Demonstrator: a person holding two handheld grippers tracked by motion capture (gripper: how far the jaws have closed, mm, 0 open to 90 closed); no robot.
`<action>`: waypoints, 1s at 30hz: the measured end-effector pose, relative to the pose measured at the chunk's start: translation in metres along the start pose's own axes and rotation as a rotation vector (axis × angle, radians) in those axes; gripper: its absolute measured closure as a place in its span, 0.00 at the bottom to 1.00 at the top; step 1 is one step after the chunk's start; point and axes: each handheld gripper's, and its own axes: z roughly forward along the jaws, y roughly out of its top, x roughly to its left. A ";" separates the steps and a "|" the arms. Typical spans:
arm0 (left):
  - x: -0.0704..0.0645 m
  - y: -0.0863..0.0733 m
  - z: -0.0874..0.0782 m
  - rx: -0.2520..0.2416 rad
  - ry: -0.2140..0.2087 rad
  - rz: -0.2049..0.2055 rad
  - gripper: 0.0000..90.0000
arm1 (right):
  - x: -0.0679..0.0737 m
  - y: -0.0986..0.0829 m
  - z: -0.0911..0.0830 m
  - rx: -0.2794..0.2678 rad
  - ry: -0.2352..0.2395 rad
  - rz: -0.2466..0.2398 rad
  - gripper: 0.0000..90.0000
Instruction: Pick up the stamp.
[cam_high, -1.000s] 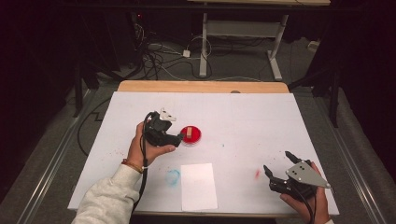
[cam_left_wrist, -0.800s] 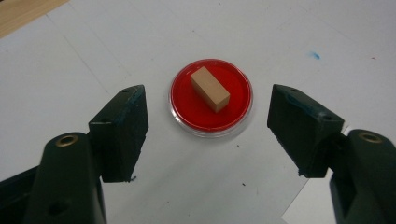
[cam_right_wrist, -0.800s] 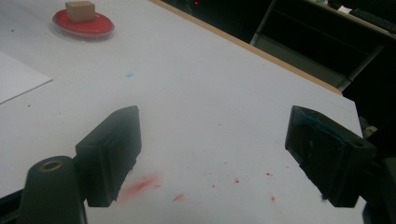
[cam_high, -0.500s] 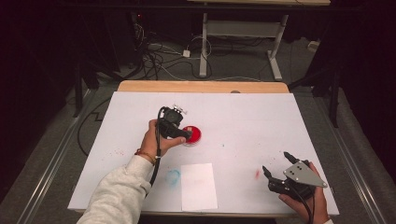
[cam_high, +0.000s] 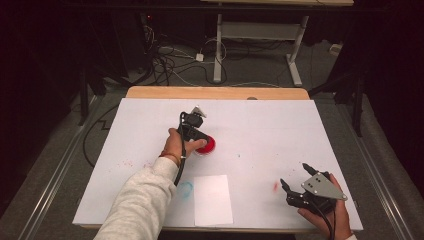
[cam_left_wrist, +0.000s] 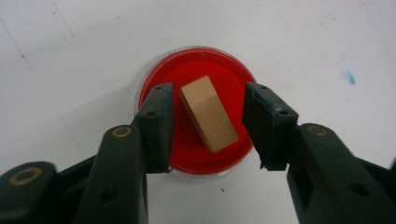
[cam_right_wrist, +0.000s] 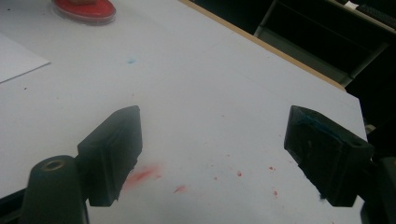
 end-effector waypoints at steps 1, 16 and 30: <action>-0.001 0.001 0.001 0.002 0.006 0.004 0.65 | 0.000 0.000 0.000 0.001 0.000 -0.001 0.22; -0.007 0.003 0.006 0.058 0.062 0.109 0.82 | 0.001 -0.001 0.002 0.018 0.015 -0.009 0.23; -0.006 0.005 -0.020 0.066 0.072 0.221 0.82 | 0.002 -0.001 0.003 0.027 0.023 -0.009 0.23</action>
